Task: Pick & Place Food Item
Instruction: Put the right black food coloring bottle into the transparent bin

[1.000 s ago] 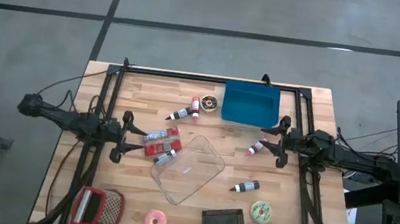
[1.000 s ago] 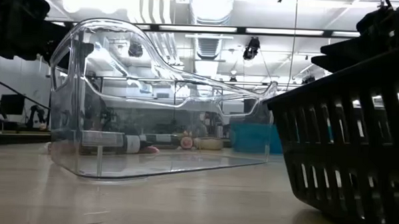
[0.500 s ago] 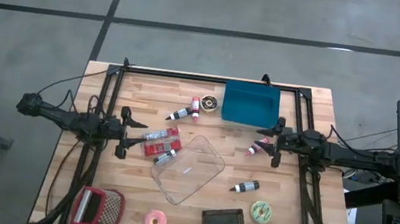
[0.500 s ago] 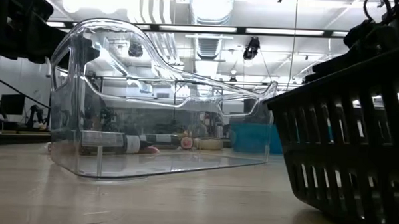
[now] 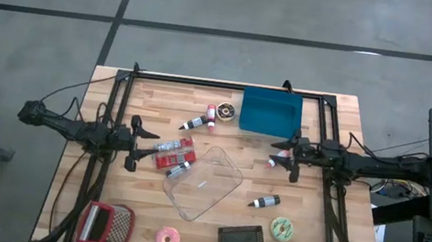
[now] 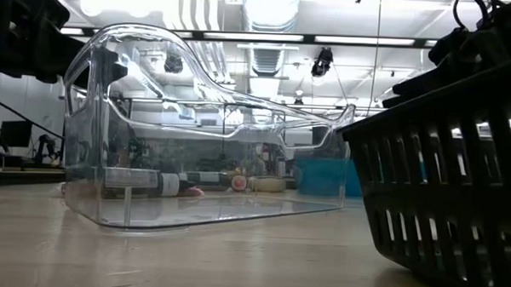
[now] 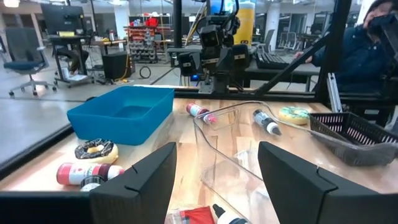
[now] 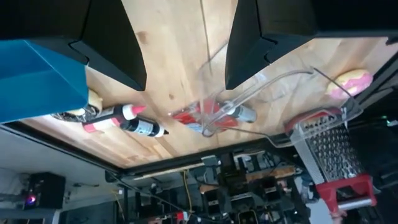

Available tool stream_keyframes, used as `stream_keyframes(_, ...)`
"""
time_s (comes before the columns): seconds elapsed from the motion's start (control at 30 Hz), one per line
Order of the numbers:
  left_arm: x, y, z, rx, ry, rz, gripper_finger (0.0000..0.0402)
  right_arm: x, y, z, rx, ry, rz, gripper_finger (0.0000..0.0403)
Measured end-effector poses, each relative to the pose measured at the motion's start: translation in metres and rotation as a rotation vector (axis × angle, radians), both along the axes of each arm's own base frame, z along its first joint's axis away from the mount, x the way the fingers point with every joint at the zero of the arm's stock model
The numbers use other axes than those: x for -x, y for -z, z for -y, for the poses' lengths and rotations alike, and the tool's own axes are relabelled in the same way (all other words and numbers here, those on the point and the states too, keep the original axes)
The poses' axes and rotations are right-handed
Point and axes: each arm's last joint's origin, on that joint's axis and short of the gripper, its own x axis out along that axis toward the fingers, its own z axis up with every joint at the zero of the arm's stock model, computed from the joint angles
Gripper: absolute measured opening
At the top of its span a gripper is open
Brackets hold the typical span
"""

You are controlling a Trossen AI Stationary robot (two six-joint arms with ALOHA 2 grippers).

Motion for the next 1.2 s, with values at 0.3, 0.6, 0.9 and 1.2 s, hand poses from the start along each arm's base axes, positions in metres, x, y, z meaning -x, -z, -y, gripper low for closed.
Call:
stream_keyframes(0.3, 0.000, 0.000, 0.000, 0.075, -0.011, 0.006, 0.0246, -0.013, -0.001, -0.003, -0.035, -0.030, -0.075, 0.0215)
stream_keyframes(0.6, 0.000, 0.000, -0.001, 0.057, -0.036, 0.006, 0.0298, -0.038, -0.017, -0.001, 0.035, -0.019, -0.226, 0.0215)
stream_keyframes(0.9, 0.000, 0.000, -0.001, 0.053, -0.036, 0.002, 0.0297, -0.064, -0.025, 0.000, -0.051, -0.040, -0.384, 0.0236)
stream_keyframes(1.2, 0.000, 0.001, -0.001, 0.052, -0.036, -0.001, 0.0297, -0.097, -0.018, -0.002, -0.109, -0.084, -0.631, 0.0303)
